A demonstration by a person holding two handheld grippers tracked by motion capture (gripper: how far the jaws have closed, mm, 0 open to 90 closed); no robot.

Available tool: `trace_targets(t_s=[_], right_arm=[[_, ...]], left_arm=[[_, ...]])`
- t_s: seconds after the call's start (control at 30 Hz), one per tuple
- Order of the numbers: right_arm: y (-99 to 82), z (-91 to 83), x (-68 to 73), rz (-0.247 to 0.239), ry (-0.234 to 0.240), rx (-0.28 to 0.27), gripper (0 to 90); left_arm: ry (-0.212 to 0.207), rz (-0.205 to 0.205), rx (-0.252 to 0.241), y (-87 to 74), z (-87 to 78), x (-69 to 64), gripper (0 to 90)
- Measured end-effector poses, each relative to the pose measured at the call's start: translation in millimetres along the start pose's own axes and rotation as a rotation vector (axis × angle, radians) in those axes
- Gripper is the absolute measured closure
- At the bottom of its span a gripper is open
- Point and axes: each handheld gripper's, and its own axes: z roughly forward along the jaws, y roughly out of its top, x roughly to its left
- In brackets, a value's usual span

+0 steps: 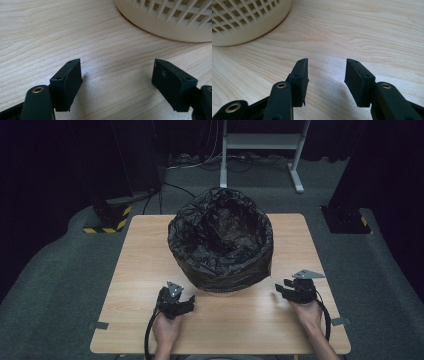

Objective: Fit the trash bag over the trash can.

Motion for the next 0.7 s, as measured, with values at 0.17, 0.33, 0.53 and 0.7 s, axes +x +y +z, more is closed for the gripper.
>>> trace_targets(t_s=[0.17,0.33,0.53,0.7], right_arm=[[-4.2,4.6,-1.2,-0.001,-0.012,0.009,52.2],[-9.1,8.5,-2.2,-0.007,-0.028,0.014,50.6],[-12.7,9.3,-2.0,-0.032,-0.063,-0.006,45.8],[-12.2,10.4,-0.9,-0.038,-0.101,0.003,39.4]], left_arm=[[0.000,0.000,0.000,0.0,0.0,0.0,24.0],[0.000,0.000,0.000,0.0,0.0,0.0,24.0],[0.001,0.003,0.002,0.0,-0.2,0.2,24.0],[0.002,0.008,0.004,0.0,-0.4,0.5,24.0]])
